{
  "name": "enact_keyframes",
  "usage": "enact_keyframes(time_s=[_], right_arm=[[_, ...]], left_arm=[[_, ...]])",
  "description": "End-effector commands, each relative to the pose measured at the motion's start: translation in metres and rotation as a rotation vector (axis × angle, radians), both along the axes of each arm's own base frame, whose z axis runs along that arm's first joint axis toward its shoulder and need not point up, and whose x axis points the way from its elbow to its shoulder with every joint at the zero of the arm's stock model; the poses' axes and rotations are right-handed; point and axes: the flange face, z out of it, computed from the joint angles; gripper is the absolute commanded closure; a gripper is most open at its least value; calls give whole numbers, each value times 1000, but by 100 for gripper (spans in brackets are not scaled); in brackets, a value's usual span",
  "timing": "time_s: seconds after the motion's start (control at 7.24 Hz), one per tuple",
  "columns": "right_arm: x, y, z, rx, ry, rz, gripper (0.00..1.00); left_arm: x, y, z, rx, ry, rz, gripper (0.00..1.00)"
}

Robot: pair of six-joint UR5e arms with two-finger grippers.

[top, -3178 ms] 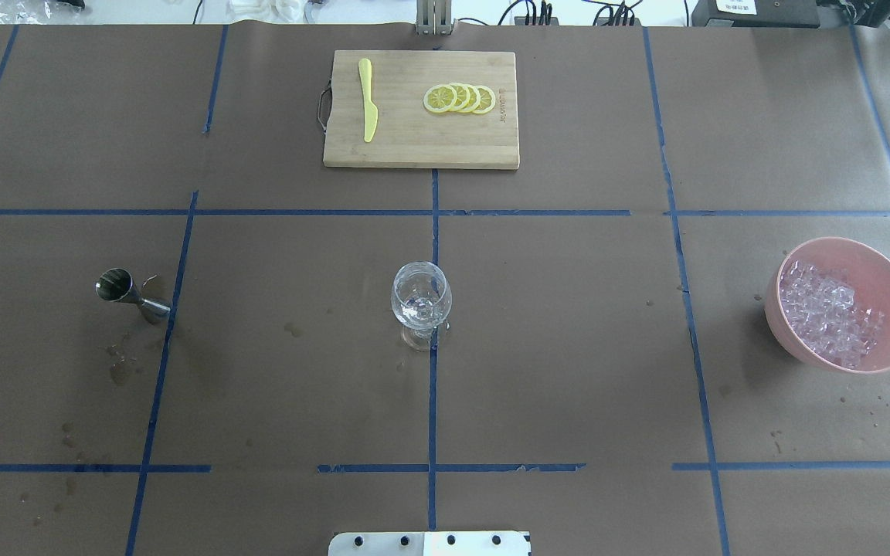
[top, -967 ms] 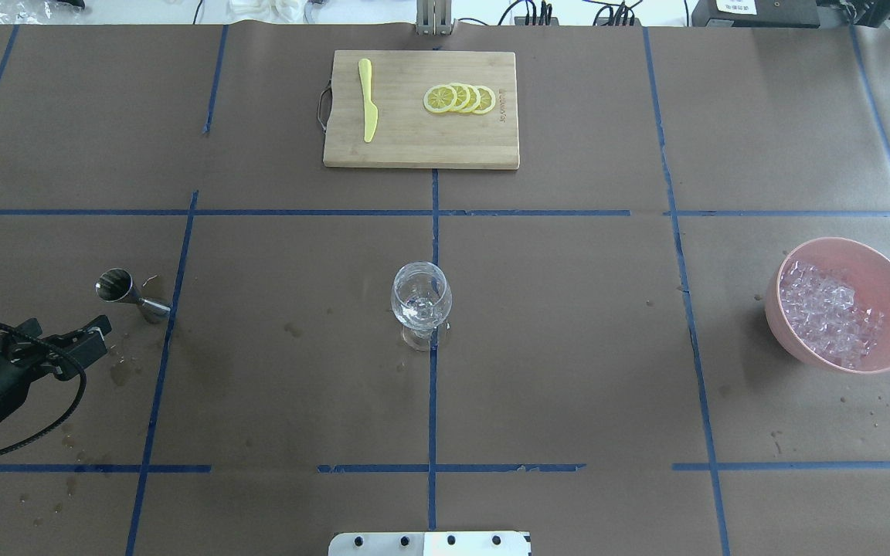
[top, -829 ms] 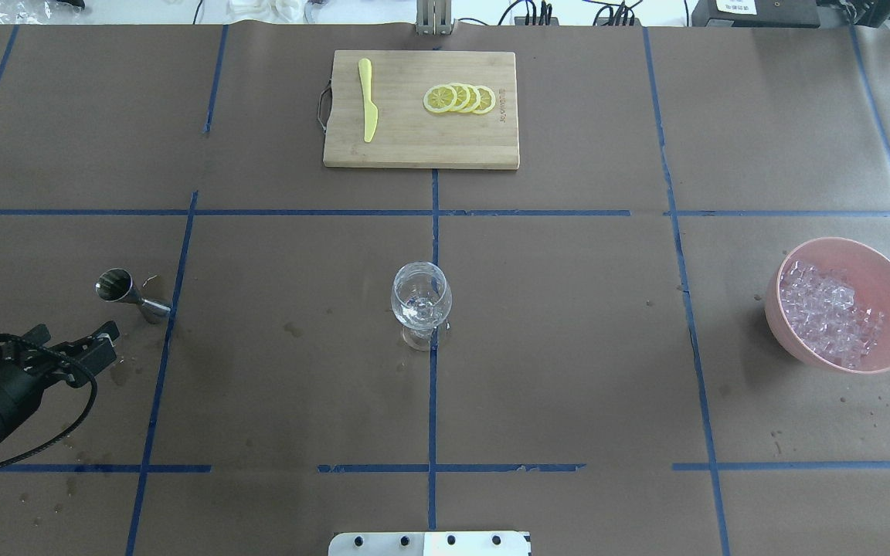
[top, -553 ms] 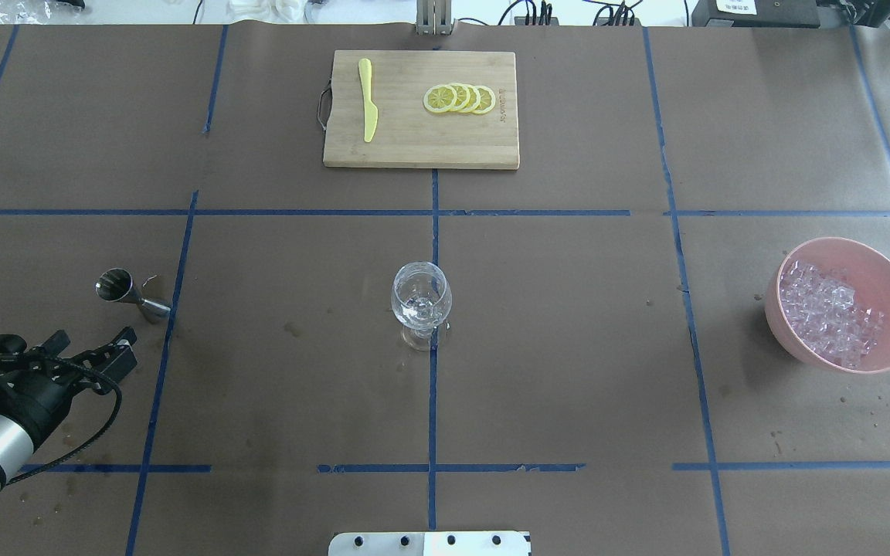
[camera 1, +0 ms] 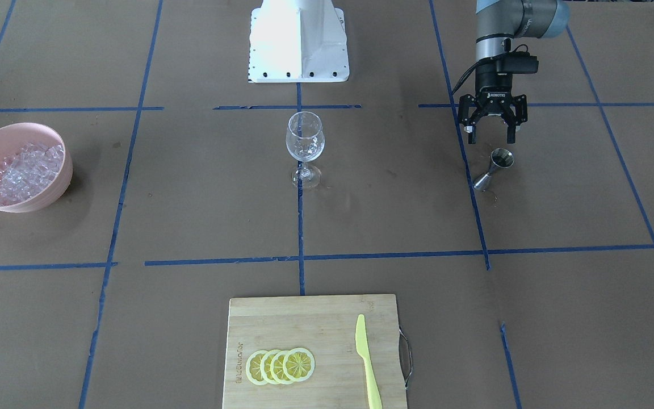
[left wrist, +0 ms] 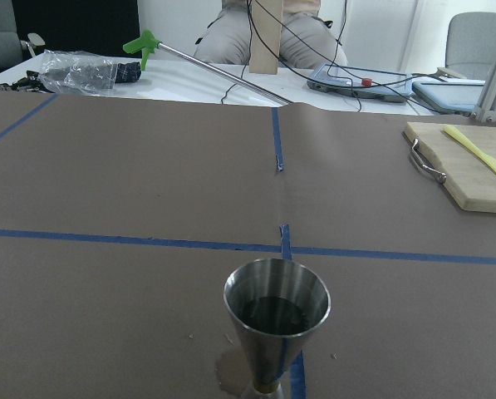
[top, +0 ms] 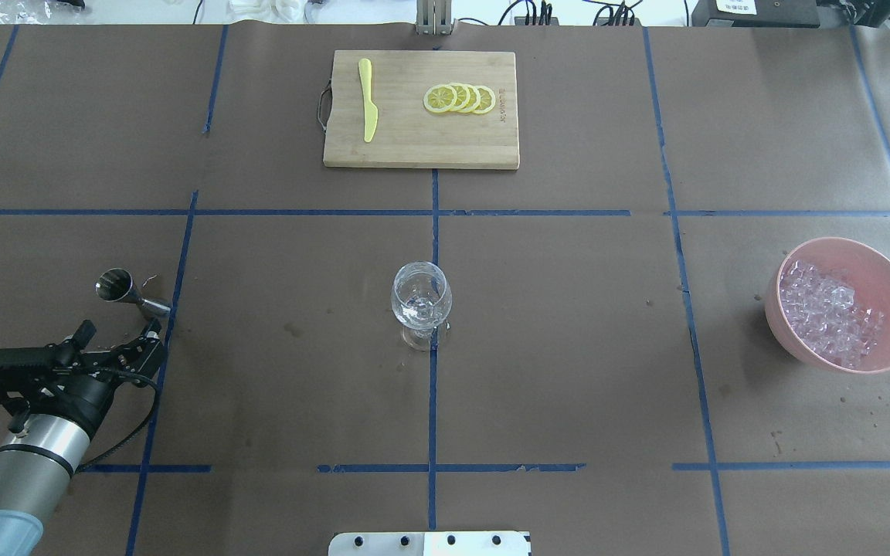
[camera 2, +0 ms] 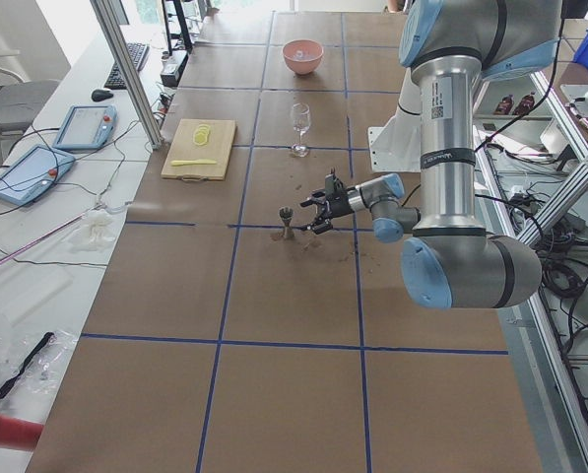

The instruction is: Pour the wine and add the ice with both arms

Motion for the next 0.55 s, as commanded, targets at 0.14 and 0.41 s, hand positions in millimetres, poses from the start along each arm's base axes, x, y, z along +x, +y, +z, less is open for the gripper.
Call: enact_keyframes(time_s=[0.14, 0.41], right_arm=[[0, 0, 0, -2, -6, 0, 0], [-1, 0, 0, -4, -8, 0, 0]], left_arm=[[36, -9, 16, 80, -47, -97, 0], [40, -11, 24, 104, -75, -122, 0]])
